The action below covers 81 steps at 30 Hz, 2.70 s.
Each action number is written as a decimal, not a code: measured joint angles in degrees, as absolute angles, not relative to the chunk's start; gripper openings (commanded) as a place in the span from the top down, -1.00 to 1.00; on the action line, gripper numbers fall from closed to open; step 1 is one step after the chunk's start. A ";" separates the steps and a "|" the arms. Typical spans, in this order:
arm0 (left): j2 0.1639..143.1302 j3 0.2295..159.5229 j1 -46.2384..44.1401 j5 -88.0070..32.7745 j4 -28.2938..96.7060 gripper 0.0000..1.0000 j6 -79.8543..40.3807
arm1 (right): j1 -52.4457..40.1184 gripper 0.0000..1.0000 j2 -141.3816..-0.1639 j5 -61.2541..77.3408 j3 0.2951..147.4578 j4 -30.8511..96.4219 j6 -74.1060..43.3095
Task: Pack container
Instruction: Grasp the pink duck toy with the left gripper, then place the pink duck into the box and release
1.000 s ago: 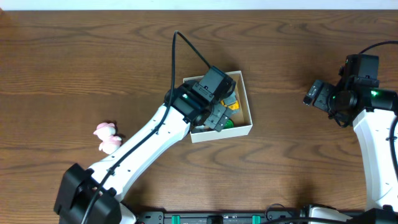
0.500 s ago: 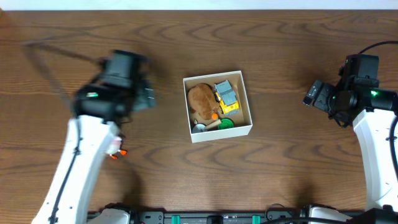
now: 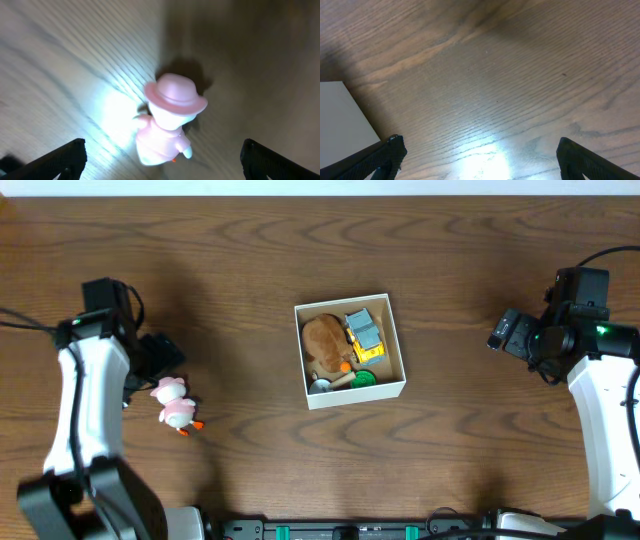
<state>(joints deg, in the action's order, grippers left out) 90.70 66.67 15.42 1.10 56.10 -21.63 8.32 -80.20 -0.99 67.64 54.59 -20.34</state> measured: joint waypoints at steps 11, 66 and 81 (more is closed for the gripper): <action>104.95 63.37 14.94 -3.97 54.65 -0.82 -18.31 | 8.32 -0.99 -80.20 -0.99 67.64 54.54 -20.34; 97.91 70.85 -39.90 -2.96 35.62 0.03 12.58 | 8.32 -0.99 -80.20 -1.02 67.64 54.13 -20.27; 77.95 70.89 -33.80 3.16 39.97 -0.96 6.59 | 7.55 -0.98 -80.20 -1.21 67.64 53.21 -17.72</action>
